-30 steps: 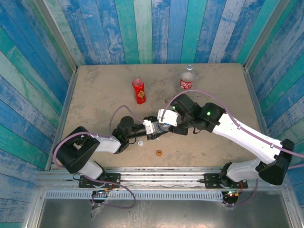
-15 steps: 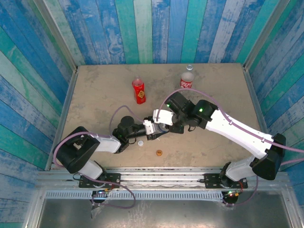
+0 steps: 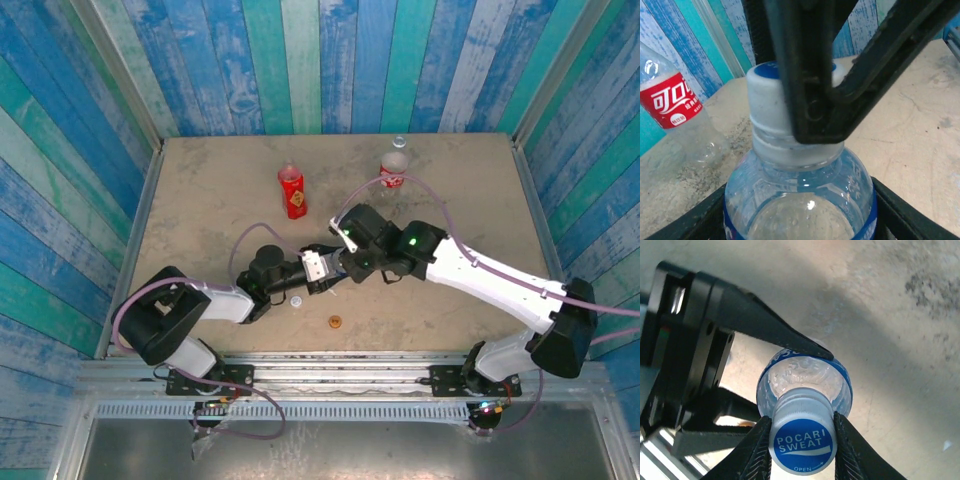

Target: Screw on the bottle caps

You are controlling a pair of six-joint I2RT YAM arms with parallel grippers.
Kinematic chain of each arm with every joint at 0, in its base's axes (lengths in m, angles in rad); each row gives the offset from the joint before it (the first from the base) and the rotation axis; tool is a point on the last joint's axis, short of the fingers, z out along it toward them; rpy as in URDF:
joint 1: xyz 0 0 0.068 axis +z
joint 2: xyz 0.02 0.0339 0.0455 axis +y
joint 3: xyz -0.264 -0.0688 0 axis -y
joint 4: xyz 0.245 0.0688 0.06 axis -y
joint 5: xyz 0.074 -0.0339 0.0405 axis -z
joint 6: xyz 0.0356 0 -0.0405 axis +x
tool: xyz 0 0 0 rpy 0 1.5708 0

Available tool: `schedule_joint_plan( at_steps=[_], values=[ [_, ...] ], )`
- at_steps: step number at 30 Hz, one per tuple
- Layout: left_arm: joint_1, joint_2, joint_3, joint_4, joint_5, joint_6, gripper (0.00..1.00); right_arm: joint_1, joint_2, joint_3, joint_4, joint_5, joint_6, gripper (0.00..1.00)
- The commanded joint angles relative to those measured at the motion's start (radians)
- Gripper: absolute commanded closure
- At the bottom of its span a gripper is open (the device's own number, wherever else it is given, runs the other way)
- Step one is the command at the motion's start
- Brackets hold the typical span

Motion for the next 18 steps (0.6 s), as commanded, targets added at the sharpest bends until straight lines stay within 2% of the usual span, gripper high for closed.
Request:
schedule_joint_plan(
  at_steps=[1, 3, 6, 7, 8, 11, 14, 18],
  values=[
    [-0.005, 0.013, 0.009, 0.091, -0.023, 0.012, 0.48, 0.045, 0.042, -0.014, 0.002, 0.055, 0.255, 0.87],
    [-0.004, 0.012, 0.014, 0.076, -0.018, 0.012, 0.48, 0.044, 0.033, -0.007, 0.0, 0.073, 0.223, 0.83],
    [0.0, 0.006, 0.009, 0.064, -0.012, -0.001, 0.48, 0.036, -0.003, 0.0, 0.004, 0.068, 0.107, 0.69],
    [0.01, 0.006, 0.009, 0.065, 0.009, -0.018, 0.48, 0.034, -0.021, -0.005, 0.01, 0.058, 0.052, 0.61],
    [0.026, 0.006, 0.009, 0.076, 0.04, -0.052, 0.48, 0.029, -0.046, -0.016, 0.016, 0.052, -0.005, 0.56],
    [0.07, 0.01, 0.009, 0.125, 0.139, -0.149, 0.49, 0.015, -0.132, -0.073, 0.053, -0.024, -0.204, 0.46],
    [0.085, 0.006, 0.022, 0.12, 0.227, -0.183, 0.49, 0.003, -0.227, -0.145, 0.109, -0.112, -0.348, 0.37],
    [0.093, 0.003, 0.052, 0.093, 0.377, -0.216, 0.49, -0.025, -0.344, -0.233, 0.224, -0.301, -0.544, 0.41]
  ],
)
